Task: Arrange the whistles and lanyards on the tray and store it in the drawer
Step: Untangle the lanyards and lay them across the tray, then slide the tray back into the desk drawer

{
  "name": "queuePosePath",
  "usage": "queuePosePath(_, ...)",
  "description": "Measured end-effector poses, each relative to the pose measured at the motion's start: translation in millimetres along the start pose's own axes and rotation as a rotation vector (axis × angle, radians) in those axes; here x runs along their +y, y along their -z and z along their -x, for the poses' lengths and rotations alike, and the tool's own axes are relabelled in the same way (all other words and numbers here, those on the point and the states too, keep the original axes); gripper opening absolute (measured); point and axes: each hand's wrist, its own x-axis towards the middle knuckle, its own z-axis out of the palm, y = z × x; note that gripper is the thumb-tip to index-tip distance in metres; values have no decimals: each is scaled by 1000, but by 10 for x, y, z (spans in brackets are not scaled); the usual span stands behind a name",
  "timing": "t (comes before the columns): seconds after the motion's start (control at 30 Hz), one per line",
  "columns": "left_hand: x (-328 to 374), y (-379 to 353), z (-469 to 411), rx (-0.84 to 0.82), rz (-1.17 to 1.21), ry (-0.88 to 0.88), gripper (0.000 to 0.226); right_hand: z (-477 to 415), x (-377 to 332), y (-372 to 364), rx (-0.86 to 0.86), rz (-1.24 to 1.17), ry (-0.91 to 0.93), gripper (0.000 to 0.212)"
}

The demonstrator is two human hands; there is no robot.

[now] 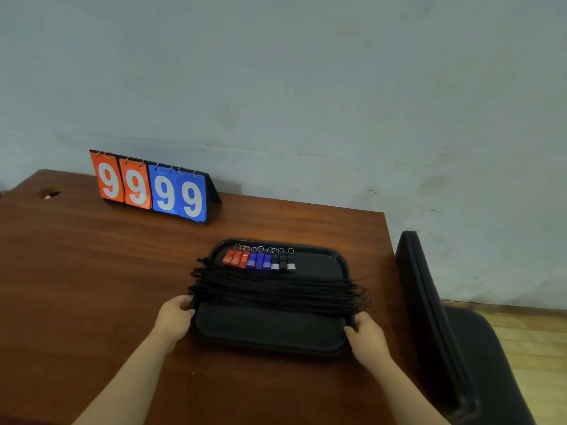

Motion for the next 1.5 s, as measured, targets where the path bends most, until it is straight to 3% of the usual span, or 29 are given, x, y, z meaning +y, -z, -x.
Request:
queuePosePath(0.53,-579,696,447,161,88,44,42,420,-364,-290,-91,47,190,11)
queuePosePath(0.87,-1440,1918,609,156,113,71,41,1374,-929,-1160,-130,9,244,10)
queuePosePath(1.17,-2283,3074,792,216,12,91,40,2466,-1454,-2142,-190,-115,183,9)
queuePosePath(1.5,-3199,3942,927,316,19,205,34,3414,-1850,-2914,-540,-160,130,29)
